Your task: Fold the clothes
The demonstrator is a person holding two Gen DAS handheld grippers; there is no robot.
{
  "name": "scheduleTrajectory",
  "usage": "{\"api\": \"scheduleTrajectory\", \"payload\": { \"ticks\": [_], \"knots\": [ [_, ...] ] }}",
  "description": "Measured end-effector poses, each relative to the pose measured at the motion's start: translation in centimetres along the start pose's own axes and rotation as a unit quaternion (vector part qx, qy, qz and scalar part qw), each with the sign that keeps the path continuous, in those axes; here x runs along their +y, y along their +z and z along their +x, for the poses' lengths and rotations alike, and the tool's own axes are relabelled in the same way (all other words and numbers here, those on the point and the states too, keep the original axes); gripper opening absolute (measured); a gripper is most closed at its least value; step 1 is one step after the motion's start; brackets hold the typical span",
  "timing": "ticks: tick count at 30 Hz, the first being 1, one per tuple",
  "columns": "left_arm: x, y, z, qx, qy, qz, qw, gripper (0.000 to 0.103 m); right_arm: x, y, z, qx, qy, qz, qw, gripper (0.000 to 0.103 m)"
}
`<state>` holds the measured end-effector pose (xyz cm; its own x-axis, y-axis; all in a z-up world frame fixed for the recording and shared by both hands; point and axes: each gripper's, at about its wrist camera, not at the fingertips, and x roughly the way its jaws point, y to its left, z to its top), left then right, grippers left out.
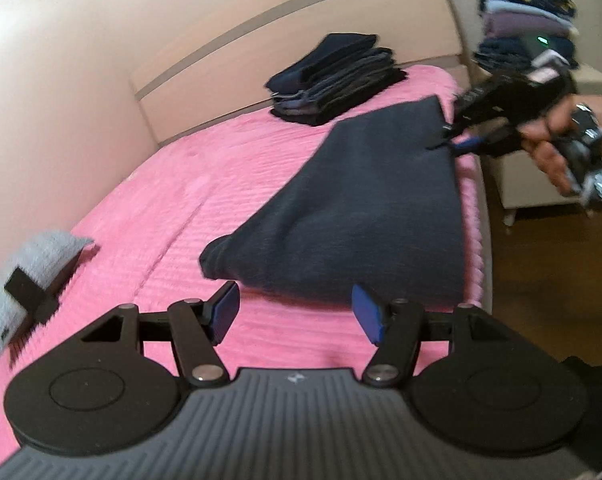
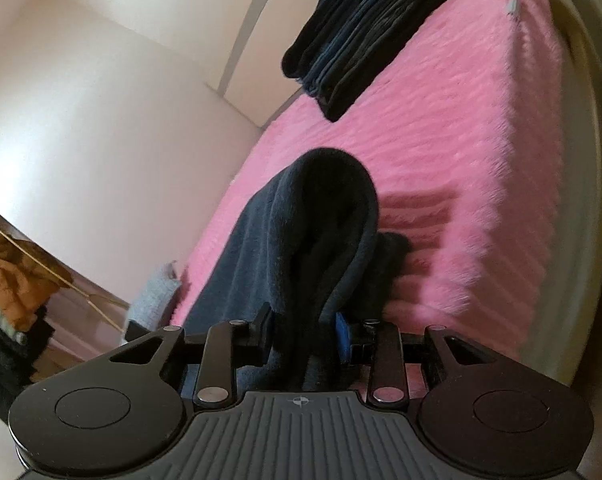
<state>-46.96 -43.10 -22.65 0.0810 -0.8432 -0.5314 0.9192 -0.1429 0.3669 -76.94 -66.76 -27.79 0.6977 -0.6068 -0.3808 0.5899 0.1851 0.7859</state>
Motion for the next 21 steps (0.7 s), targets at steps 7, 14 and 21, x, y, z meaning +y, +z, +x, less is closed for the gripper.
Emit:
{"api": "scheduleTrajectory", "payload": {
  "ticks": [7,14,21],
  "knots": [
    [2.0,0.9,2.9,0.015,-0.008,-0.052,0.9985,0.059,0.9,0.4,-1.5,-0.006,-0.017,-0.020,1.000,0.033],
    [3.8,2.8,8.6,0.029,-0.033,-0.116,0.9923,0.052,1.1,2.6,-3.0,-0.040,-0.020,-0.052,0.998,0.034],
    [5.9,3.3,14.8,0.076,-0.036,-0.156,0.9842,0.043,3.5,4.9,-1.7,-0.053,0.010,-0.161,0.985,0.034]
  ]
}}
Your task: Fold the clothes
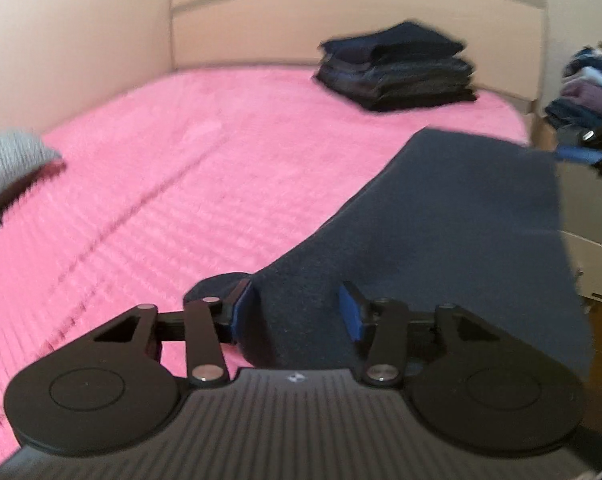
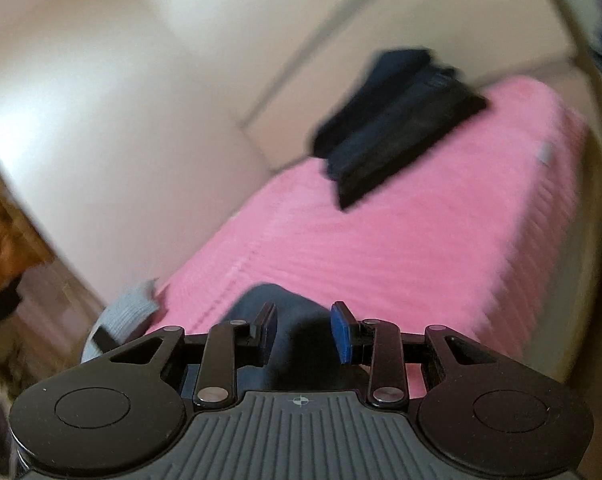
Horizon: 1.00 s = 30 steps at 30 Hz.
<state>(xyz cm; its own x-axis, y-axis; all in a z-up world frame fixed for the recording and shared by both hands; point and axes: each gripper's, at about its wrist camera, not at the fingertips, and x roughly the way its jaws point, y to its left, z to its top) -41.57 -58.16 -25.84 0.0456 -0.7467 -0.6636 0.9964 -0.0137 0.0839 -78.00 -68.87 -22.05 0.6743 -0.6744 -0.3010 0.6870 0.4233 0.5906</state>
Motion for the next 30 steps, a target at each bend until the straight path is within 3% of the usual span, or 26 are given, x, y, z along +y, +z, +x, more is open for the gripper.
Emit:
{"api": "scheduleTrajectory", "payload": {
  "ticks": [3,6,9,15,18,19,21,23,27,28,30],
  "knots": [
    [0.3,-0.2,1.5,0.009,0.001,0.007,0.9999,0.045,0.2,0.1,3.2,0.047,0.007,-0.055,0.997,0.034],
    [0.9,-0.4,1.6,0.007,-0.005,0.000,1.0000,0.046,-1.7,-1.0,6.2,0.103,-0.024,-0.055,0.993,0.034],
    [1.1,-0.5,1.5,0.006,-0.009,-0.009,0.9999,0.047,-4.0,-1.8,6.6,0.109,-0.025,-0.022,0.994,0.063],
    [0.5,-0.1,-0.8,0.005,0.006,-0.023,0.9997,0.045,-3.4,-0.7,3.0,0.086,0.002,-0.007,0.996,0.063],
    [-0.5,-0.8,-3.7,-0.017,0.016,-0.019,0.9995,0.045,-3.8,-0.6,1.6,0.089,-0.005,0.035,0.995,0.065],
    [-1.3,-1.2,-4.9,-0.028,0.016,-0.008,0.9994,0.046,-3.9,-0.8,1.5,0.095,-0.005,0.050,0.994,0.070],
    [-4.1,-2.1,-7.0,-0.054,0.011,0.040,0.9977,0.058,-4.0,-1.2,1.6,0.104,0.002,0.074,0.992,0.072],
    [-7.7,-3.2,-8.6,-0.076,0.011,0.116,0.9902,0.069,-4.0,-1.6,1.9,0.109,0.012,0.093,0.990,0.072],
    [-14.8,-5.9,-9.0,-0.095,0.042,0.255,0.9614,0.071,-3.4,-1.6,3.0,0.112,0.009,0.115,0.987,0.069],
    [-16.3,-6.5,-8.5,-0.089,0.056,0.283,0.9534,0.071,-3.1,-1.4,3.1,0.112,0.005,0.113,0.987,0.054],
    [-18.4,-7.4,-7.4,-0.083,0.072,0.325,0.9391,0.071,-2.4,-1.0,3.3,0.113,-0.014,0.101,0.988,0.043]
  ]
}}
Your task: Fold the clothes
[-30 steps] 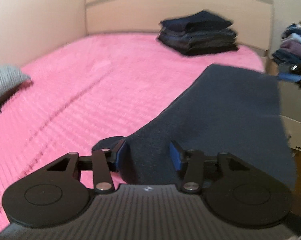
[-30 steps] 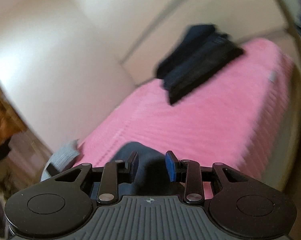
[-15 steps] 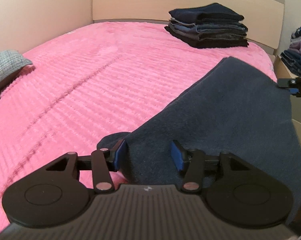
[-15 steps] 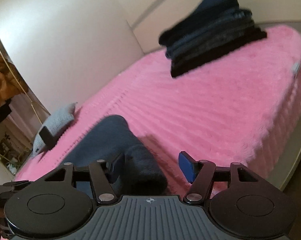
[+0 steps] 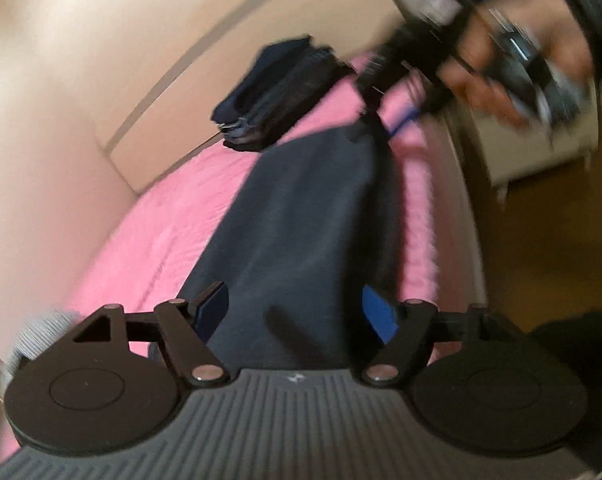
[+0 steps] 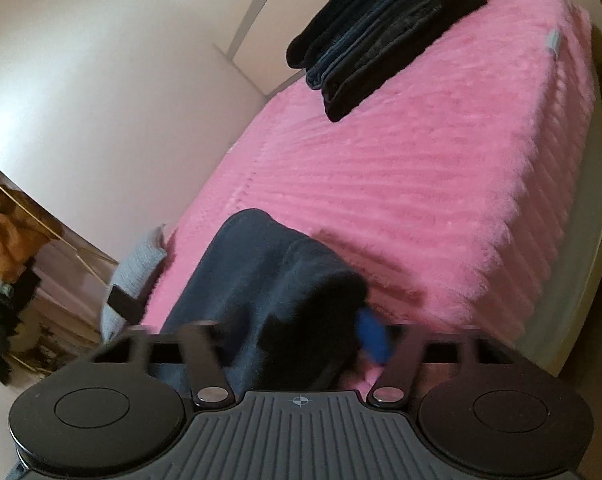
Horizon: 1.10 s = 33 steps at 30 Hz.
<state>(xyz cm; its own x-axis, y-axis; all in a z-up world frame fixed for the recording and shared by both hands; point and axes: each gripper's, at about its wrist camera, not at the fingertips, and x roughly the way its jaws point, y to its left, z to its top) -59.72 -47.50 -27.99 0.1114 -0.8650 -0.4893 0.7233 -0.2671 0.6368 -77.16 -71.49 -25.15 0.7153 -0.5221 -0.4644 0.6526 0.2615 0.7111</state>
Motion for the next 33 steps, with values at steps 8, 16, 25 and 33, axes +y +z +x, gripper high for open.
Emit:
{"api": "scheduleTrajectory", "payload": {
  "ticks": [8,16,25,33],
  "knots": [
    [-3.0,0.0,3.4,0.052,0.060,0.089,0.9929,0.028,1.1,1.4,0.0,0.007,-0.003,-0.015,1.000,0.018],
    [2.9,0.0,0.7,0.035,0.090,-0.004,0.9953,0.019,5.9,3.8,-0.9,-0.014,0.093,-0.044,0.995,0.015],
    [-3.1,-1.7,3.2,0.067,0.061,0.139,0.9861,0.019,-2.8,0.9,3.4,0.026,0.024,0.044,0.998,0.015],
    [-3.7,-3.0,3.5,0.071,0.058,0.175,0.9803,0.020,-3.6,1.0,3.1,0.039,0.039,0.028,0.998,0.016]
  ]
}}
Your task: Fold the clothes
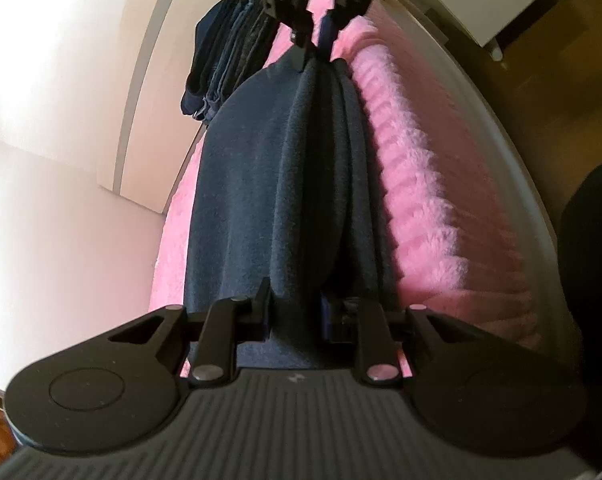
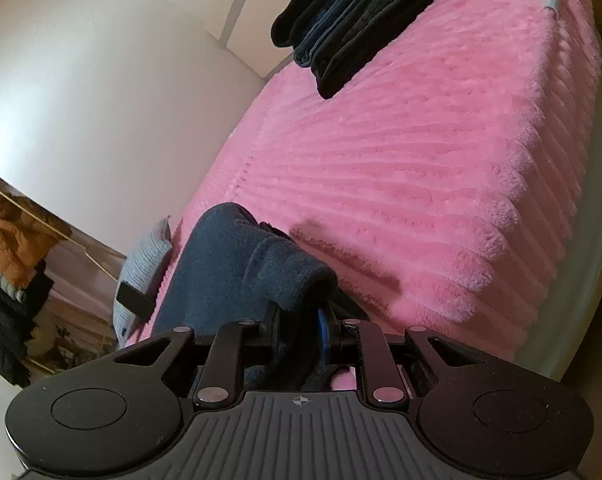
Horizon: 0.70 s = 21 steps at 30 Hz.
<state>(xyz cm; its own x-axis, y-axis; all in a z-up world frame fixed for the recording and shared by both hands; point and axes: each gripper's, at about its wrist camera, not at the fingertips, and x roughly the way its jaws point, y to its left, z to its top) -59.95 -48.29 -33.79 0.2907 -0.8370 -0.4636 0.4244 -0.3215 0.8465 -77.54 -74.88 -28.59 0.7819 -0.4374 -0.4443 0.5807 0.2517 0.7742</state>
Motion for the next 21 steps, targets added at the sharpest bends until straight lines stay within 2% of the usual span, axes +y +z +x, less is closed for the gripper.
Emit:
{"api": "scheduleTrajectory", "payload": {
  "ticks": [6,10,13,18,20,21],
  "knots": [
    [1.2,-1.9,-0.1,-0.001,0.009,0.007,0.9999,0.019,1.8,-1.6,-1.1,0.014,-0.004,-0.029,0.999,0.016],
    [3.0,-5.4,-0.8,0.008,0.020,0.017,0.9996,0.019,3.5,-4.1,-1.7,0.028,0.009,-0.032,0.999,0.016],
    [3.5,-8.0,-0.4,0.017,0.006,0.024,0.9995,0.019,4.7,-6.5,-1.7,0.039,0.028,-0.035,0.998,0.016],
    [2.0,-8.5,-0.4,0.009,0.006,0.033,0.9994,0.019,4.5,-7.6,-2.0,0.029,0.025,-0.033,0.999,0.017],
    [2.2,-8.6,-0.6,0.007,0.006,0.024,0.9997,0.021,4.1,-7.3,-2.5,0.029,0.026,-0.021,0.999,0.038],
    [2.3,-8.8,-0.9,0.005,0.002,0.016,0.9999,0.022,4.2,-7.0,-3.1,0.020,0.020,-0.028,0.999,0.056]
  ]
}}
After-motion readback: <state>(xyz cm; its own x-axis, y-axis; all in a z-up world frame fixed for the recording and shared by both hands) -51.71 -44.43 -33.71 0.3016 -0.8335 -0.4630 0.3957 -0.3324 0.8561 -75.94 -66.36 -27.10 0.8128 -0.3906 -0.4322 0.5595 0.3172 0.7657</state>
